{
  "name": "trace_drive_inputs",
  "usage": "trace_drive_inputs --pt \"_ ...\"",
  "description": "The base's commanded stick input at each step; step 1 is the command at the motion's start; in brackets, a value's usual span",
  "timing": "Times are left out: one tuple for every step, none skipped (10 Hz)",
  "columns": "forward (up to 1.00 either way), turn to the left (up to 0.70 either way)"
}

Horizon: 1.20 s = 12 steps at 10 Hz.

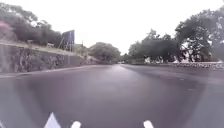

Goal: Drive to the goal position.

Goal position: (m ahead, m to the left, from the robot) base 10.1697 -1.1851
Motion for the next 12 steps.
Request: trace_drive_inputs --pt "0.7 0.0" --pt "0.7 0.0" --pt "0.7 0.0" --pt "0.7 0.0" --pt "0.7 0.0" --pt "0.7 0.0" --pt "0.7 0.0" --pt "0.7 0.0" --pt "0.7 0.0" --pt "0.7 0.0" --pt "0.7 0.0" --pt "0.7 0.0"
